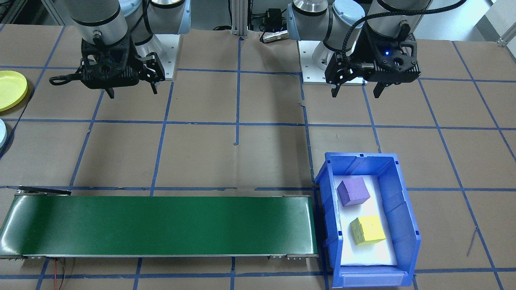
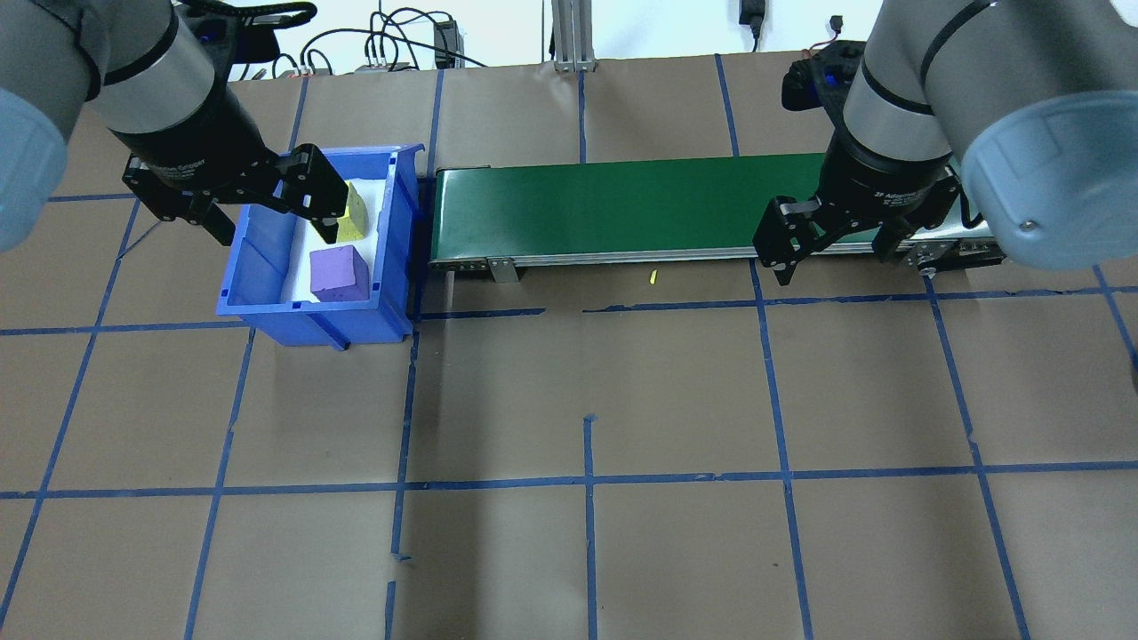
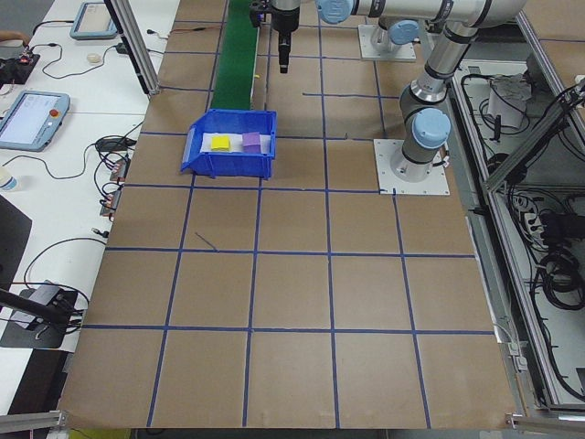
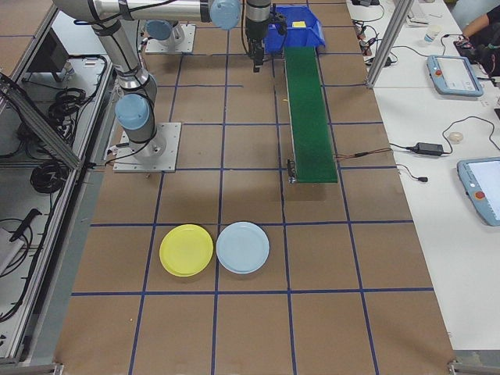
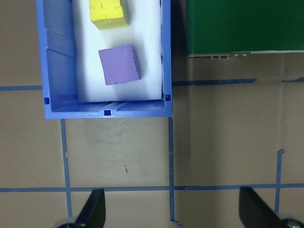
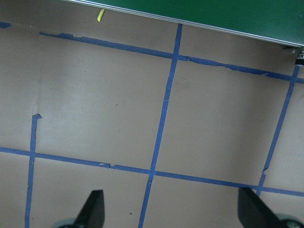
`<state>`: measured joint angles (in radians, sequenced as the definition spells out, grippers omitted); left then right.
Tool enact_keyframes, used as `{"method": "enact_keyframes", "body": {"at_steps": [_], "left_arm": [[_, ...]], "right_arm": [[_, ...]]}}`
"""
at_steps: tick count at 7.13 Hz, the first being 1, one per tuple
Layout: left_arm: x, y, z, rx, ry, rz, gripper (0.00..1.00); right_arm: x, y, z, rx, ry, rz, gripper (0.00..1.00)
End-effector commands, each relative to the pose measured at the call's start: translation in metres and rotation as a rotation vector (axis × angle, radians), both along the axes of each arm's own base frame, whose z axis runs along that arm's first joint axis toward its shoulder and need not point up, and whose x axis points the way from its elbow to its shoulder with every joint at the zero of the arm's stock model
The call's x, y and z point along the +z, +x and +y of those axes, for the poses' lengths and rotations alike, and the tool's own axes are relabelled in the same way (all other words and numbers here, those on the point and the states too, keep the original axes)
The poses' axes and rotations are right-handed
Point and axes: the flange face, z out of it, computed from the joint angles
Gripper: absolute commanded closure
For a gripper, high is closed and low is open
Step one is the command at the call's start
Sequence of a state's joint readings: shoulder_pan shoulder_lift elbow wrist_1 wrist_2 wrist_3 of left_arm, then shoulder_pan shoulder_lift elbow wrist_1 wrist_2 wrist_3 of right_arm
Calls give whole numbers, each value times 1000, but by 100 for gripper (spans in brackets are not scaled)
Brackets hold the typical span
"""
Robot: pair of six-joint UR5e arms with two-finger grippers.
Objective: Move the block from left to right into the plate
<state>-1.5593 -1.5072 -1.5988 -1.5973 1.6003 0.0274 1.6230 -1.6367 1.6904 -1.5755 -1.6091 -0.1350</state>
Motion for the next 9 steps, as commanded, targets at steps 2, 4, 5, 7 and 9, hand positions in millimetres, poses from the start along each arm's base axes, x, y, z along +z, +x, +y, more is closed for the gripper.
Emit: {"method": "enact_keyframes", "body": {"at_steps": [2,4,5,7,9], "left_arm": [[-4,1,9,-12,42,-10,0],[-22,13,-10,-20,47,-17,0],[-42,27,-47,6,-5,30,0],[-106,79,-102,102,23,106,0],[-165,95,-132,125,27,96,0]], "right_arm": [[0,0,0,0,0,0,0],[0,0,0,0,0,0,0],[0,0,0,0,0,0,0],[0,0,0,0,0,0,0],[0,0,0,0,0,0,0]]}}
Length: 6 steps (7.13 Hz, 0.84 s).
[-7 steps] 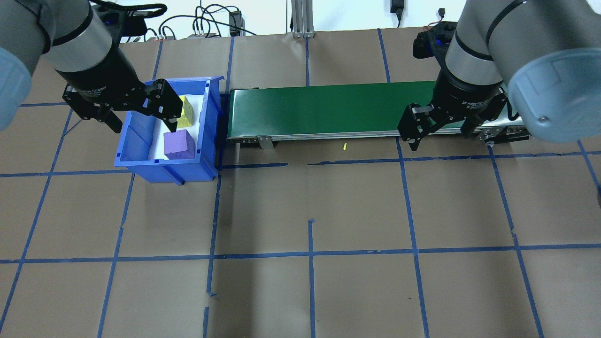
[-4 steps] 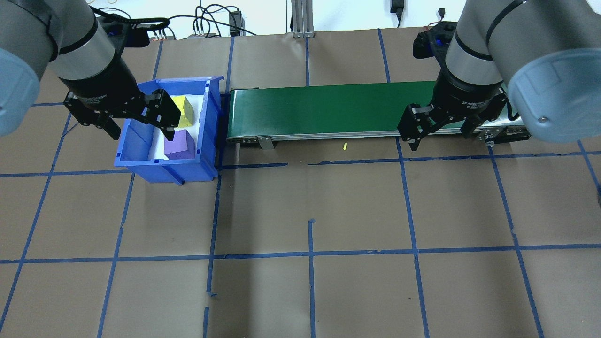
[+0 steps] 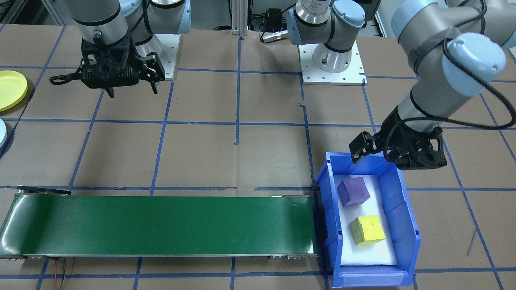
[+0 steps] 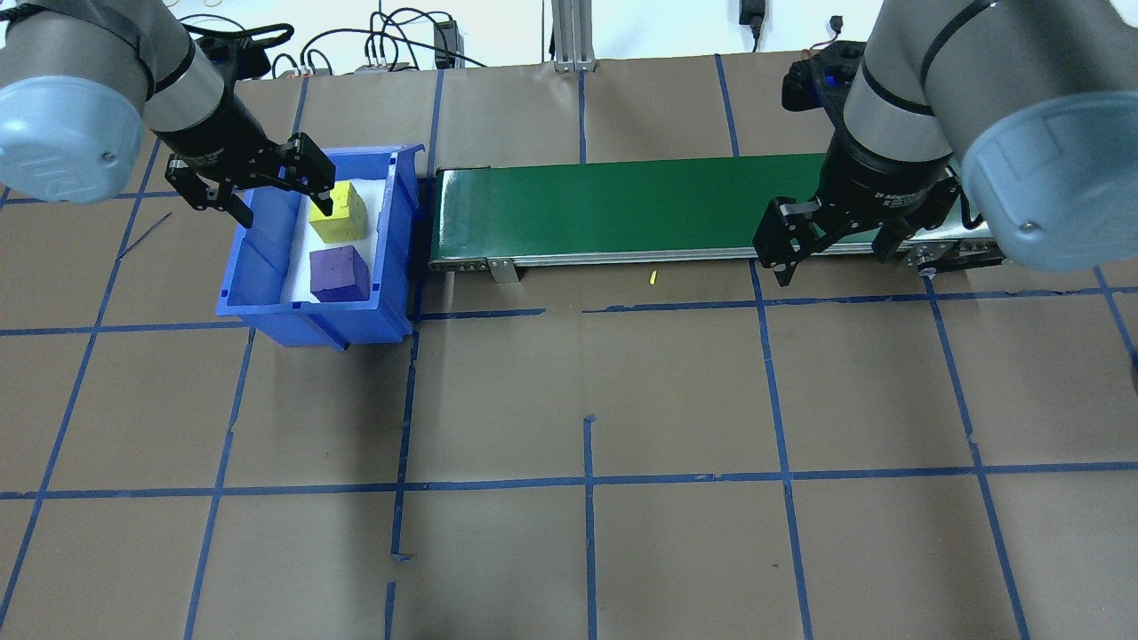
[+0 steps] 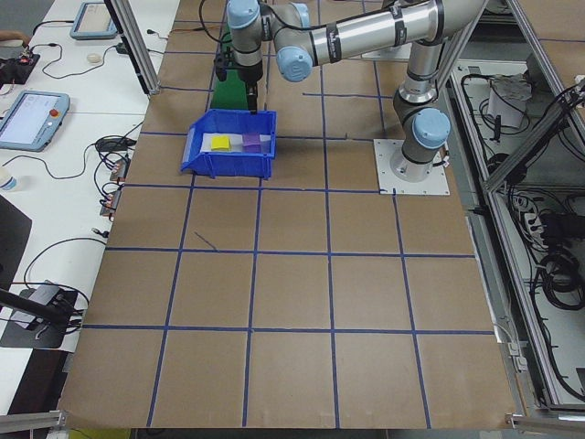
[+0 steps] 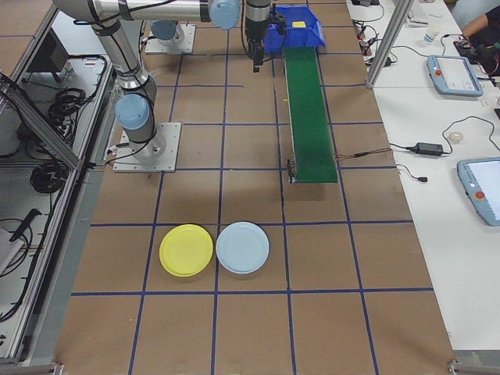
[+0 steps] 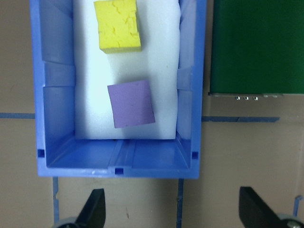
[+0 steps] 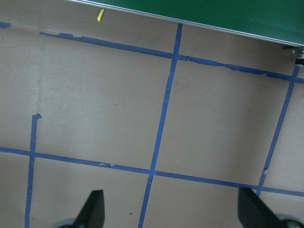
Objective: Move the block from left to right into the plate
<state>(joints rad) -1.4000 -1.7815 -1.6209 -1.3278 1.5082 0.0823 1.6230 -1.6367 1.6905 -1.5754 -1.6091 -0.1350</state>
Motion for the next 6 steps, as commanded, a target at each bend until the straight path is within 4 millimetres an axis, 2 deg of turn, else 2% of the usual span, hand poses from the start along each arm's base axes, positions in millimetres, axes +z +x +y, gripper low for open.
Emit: {"method": "enact_keyframes", "body": {"at_steps": [1,2,4,6], "left_arm": [[-65,12,-27,31,37,9,0],[-87,14,-35,30,48,8,0],[-109,15,-38,19,50,3,0],[-132,13,-27,22,65,7,1]], "right_arm": [[0,0,0,0,0,0,0],[-1,0,0,0,1,0,0],[-1,0,0,0,1,0,0],[-1,0,0,0,1,0,0]]}}
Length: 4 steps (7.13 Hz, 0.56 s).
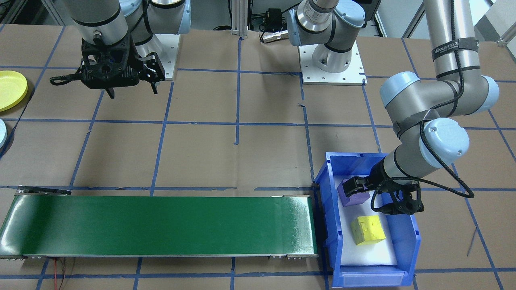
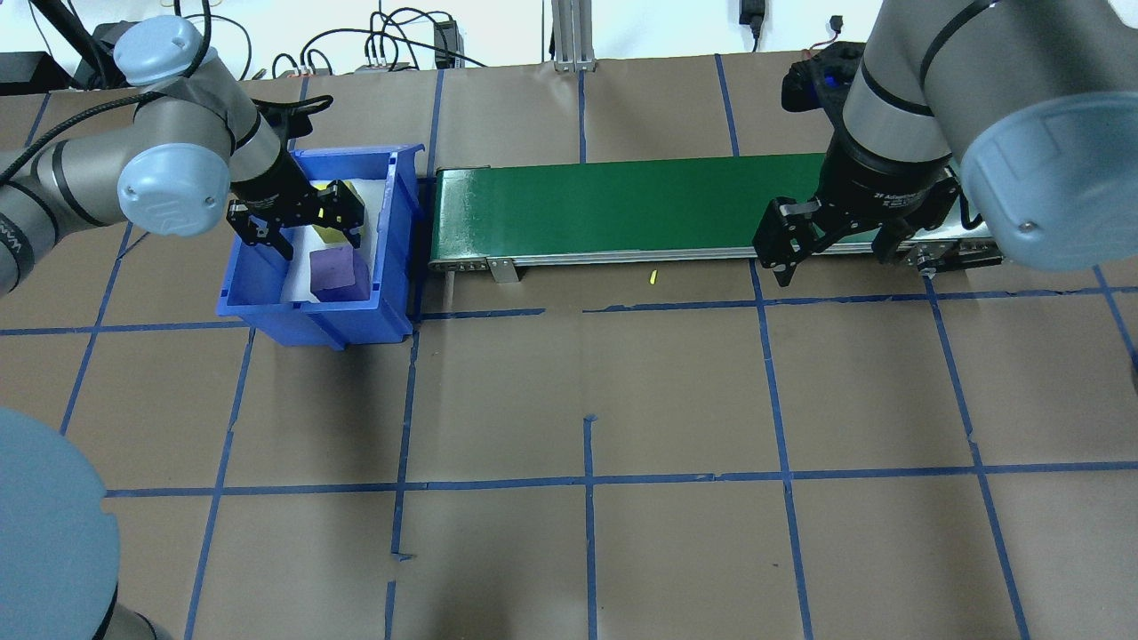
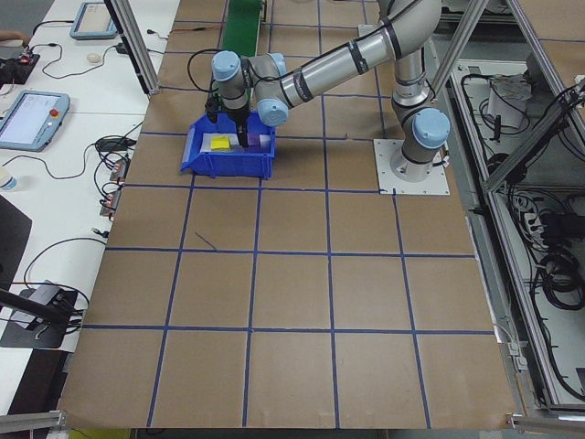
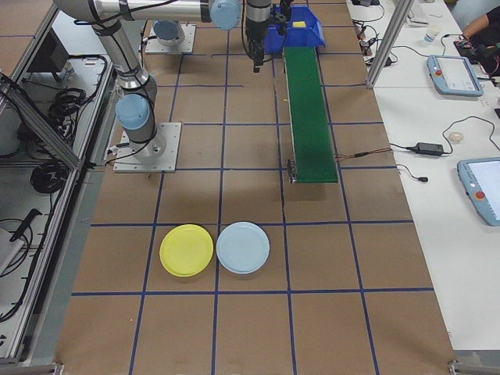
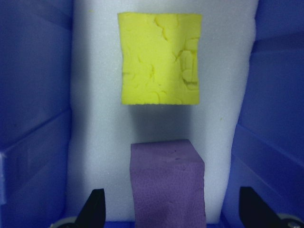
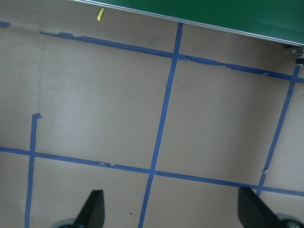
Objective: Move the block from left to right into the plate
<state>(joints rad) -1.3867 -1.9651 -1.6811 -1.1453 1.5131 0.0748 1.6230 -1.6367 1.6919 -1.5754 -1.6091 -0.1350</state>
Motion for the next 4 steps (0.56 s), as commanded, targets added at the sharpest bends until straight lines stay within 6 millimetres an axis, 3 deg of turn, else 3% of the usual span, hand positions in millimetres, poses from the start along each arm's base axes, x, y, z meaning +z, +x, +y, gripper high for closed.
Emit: {"method": "enact_keyframes", "body": {"at_steps": [1,2,3,4], "left_arm": [[-32,-1,5,-1,3,-2,4],[-38,0,3,-7,-2,-2,53],[-29,1,-2,-8,-13,-4,62],[-18,1,-3,4,-22,-9,62]], "right_arm": [[0,0,0,0,0,0,0],[0,0,0,0,0,0,0],[0,0,0,0,0,0,0],[0,0,0,0,0,0,0]]}}
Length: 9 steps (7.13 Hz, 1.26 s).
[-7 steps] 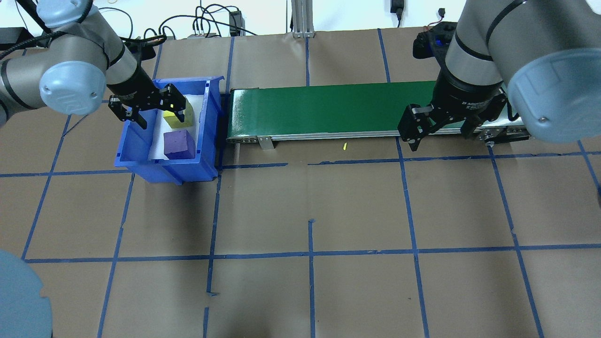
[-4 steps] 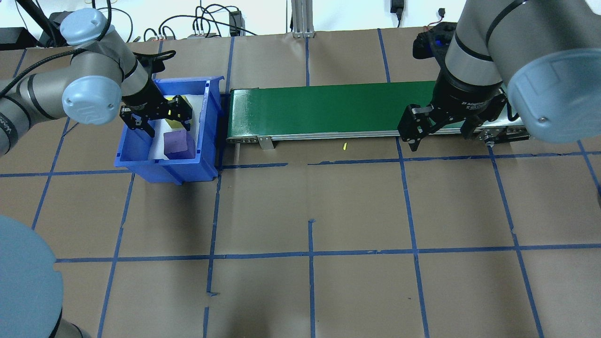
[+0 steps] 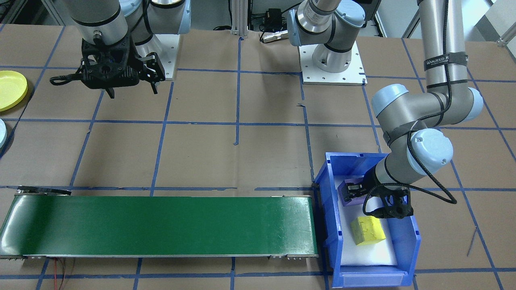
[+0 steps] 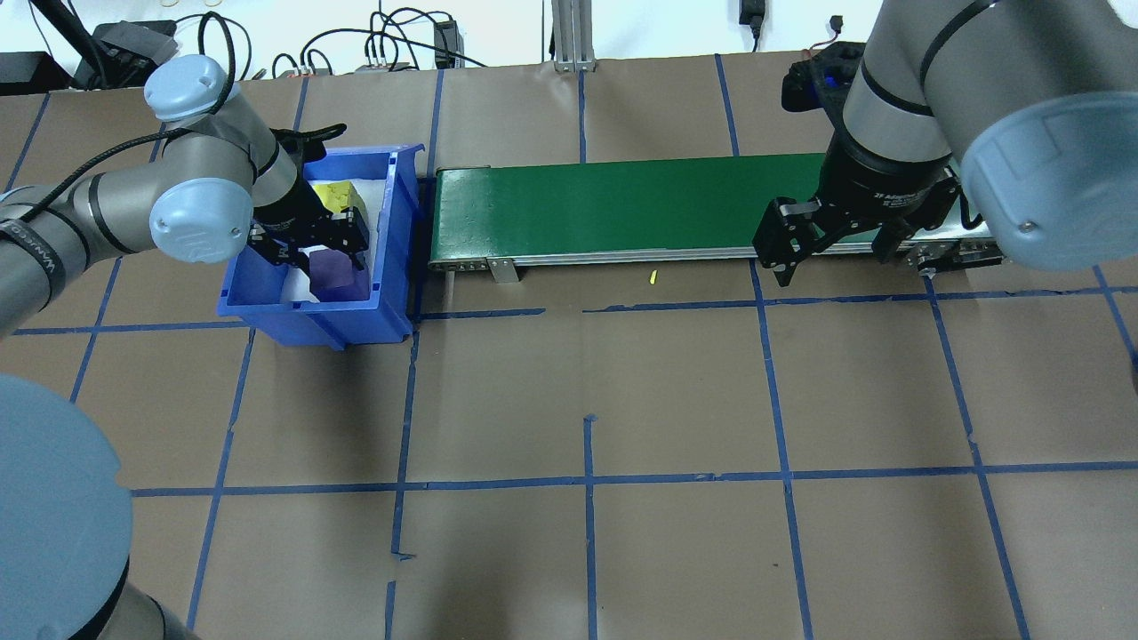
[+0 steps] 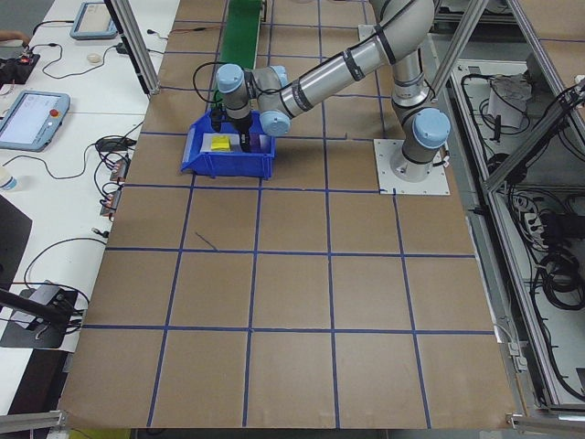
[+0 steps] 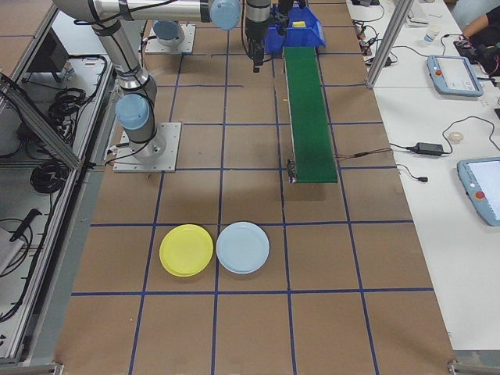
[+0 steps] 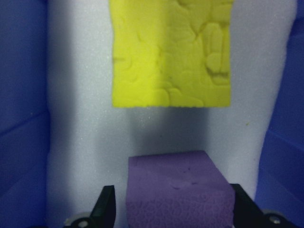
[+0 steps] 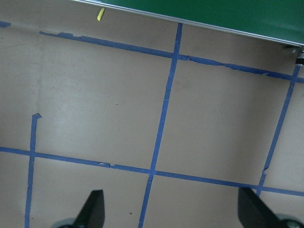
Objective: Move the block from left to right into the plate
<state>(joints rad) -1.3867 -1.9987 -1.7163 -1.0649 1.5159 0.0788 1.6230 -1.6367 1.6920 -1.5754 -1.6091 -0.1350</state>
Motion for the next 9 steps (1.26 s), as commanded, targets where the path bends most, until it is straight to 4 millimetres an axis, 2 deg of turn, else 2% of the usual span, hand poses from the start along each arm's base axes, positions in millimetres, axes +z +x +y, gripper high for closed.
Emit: {"method": "enact_keyframes", "body": {"at_steps": [1,3,4,5,7,9], "left_arm": [[43,1,-4,13,-30,-4,62],[114,-6,-18,9,-60,6,61],[141,-25,-25,16,-99,3,61],[156,-59,-27,-2,-133,4,61],[143,-131,-24,-97,-147,13,61],[87,-185,-42,-178,-188,18,60]], "right_arm": [[0,0,0,0,0,0,0],[0,0,0,0,0,0,0],[0,0,-1,3,-3,1,0],[0,-1,-1,6,-3,6,0],[0,0,0,8,-4,3,0],[1,0,-1,2,-6,0,0]]}}
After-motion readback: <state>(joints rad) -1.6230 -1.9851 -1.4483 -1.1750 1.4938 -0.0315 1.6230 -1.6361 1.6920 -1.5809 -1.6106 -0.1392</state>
